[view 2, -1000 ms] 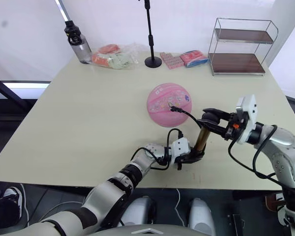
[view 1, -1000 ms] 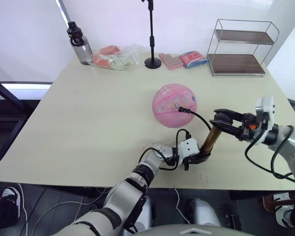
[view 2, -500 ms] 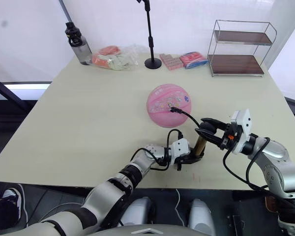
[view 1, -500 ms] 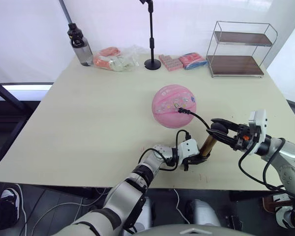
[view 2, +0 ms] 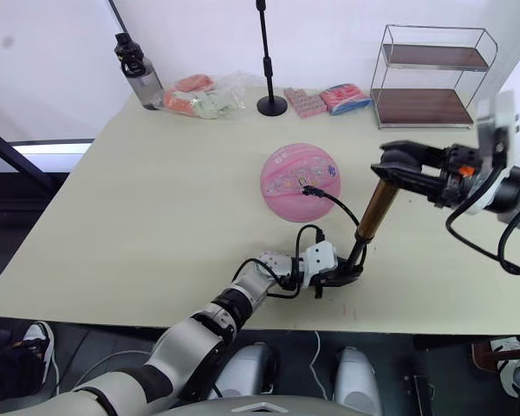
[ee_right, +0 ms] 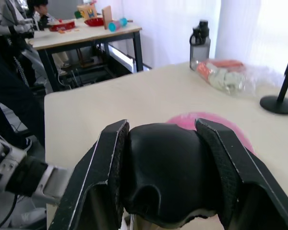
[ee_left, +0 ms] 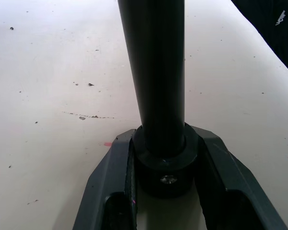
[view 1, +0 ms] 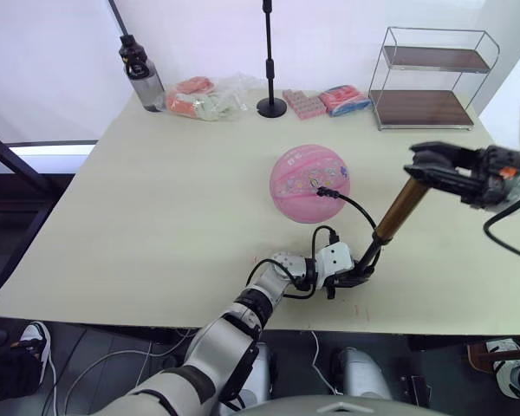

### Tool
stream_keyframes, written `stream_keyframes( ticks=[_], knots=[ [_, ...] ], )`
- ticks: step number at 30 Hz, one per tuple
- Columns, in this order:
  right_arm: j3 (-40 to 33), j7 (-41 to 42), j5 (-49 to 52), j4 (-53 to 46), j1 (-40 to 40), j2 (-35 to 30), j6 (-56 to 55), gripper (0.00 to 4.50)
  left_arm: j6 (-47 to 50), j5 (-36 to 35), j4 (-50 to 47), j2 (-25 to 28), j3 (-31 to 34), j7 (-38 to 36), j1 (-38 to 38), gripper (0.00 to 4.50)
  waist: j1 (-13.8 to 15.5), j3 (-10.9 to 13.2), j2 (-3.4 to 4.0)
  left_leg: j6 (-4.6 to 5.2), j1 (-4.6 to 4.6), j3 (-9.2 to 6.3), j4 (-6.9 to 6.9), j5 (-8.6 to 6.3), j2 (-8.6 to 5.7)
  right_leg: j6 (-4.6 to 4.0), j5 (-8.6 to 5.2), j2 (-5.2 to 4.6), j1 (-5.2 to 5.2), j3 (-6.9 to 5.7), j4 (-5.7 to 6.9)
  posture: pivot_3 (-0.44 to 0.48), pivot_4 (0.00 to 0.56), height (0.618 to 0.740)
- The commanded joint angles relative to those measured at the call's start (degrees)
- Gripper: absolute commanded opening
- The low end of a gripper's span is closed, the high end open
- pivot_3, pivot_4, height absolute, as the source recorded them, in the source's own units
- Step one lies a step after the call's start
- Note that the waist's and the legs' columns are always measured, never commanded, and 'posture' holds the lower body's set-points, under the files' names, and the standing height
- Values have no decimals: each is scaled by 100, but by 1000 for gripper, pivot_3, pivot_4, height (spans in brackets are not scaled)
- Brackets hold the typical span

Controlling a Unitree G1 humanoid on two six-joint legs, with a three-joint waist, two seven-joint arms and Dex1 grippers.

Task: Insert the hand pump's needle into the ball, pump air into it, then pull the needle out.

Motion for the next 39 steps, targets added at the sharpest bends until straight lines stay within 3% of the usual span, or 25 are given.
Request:
stream_keyframes(
  ticks=[1, 6, 15, 20, 27, 30, 39],
  knots=[
    [-628, -309, 319, -100, -421, -123, -12, 1703, 362, 414, 617, 338, -215, 79, 391, 1097, 0, 7, -2, 0, 0, -1, 0, 0, 1, -2, 1, 0, 0, 0, 0, 0, 150, 740],
    [-611, -416, 390, -172, -488, -101, 101, 1703, 360, 420, 619, 341, -221, 68, 392, 1097, 1, 25, 10, 0, -6, 2, 0, 0, -1, -7, 5, -3, -3, 0, -1, 0, 150, 740],
    [440, -81, -1144, -580, 1094, 479, -866, 1703, 365, 424, 626, 330, -230, 99, 382, 1097, -14, 4, -6, 0, 2, 0, 0, 0, 2, 14, -8, 5, 3, -2, 1, 0, 150, 740],
    [1281, 171, -2057, -134, 1785, 1086, -1771, 1702, 370, 432, 640, 305, -223, 94, 370, 1097, -18, -50, -30, 0, 13, -4, -3, 0, 12, 17, -11, 19, 6, -4, 2, 0, 150, 740],
    [2090, 339, -3163, 872, 2143, 1611, -2818, 1702, 371, 441, 655, 294, -212, 124, 343, 1097, -17, -84, -38, 0, 15, -5, -4, 0, 14, 15, -11, 22, 6, -5, 2, 0, 150, 740],
    [2126, 385, -3300, 991, 2197, 1656, -3009, 1702, 370, 436, 656, 303, -203, 127, 340, 1097, -27, -110, -39, 0, 19, -2, -4, 0, 14, 15, -11, 20, 8, -3, 2, 0, 150, 740],
    [1058, 371, -2116, -4, 1707, 1254, -2349, 1684, 368, 439, 638, 337, -193, 72, 365, 1097, -12, -81, -21, -4, 16, -5, -4, -2, 18, -7, 2, 13, 5, -15, 2, 0, 150, 740]
  ],
)
